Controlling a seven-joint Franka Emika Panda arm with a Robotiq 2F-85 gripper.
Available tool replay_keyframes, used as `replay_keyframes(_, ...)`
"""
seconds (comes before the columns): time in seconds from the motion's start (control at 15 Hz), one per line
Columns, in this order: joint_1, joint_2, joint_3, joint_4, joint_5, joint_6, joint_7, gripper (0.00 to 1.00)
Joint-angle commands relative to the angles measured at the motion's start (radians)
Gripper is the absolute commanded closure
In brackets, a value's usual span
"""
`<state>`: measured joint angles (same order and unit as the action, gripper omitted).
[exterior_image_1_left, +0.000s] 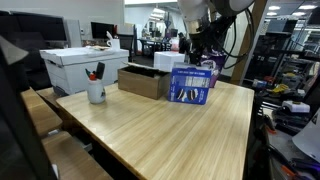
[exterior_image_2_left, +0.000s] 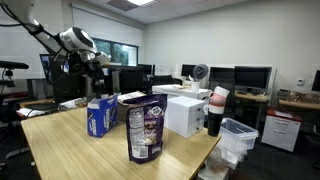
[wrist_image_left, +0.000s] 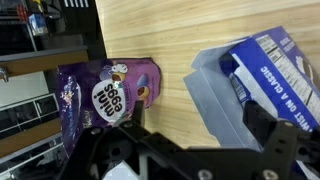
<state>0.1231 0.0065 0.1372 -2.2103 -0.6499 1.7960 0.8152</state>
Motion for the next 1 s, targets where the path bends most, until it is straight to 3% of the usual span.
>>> replay_keyframes(0.0, -0.003, -0.004, -0.011, 0.021, 0.071, -0.019, 0.016, 0.0)
replay_keyframes(0.87, -0.041, -0.158, -0.057, -0.103, 0.089, -0.007, 0.092, 0.0)
replay_keyframes(0.93, -0.047, -0.168, -0.062, -0.118, 0.09, -0.002, 0.086, 0.03)
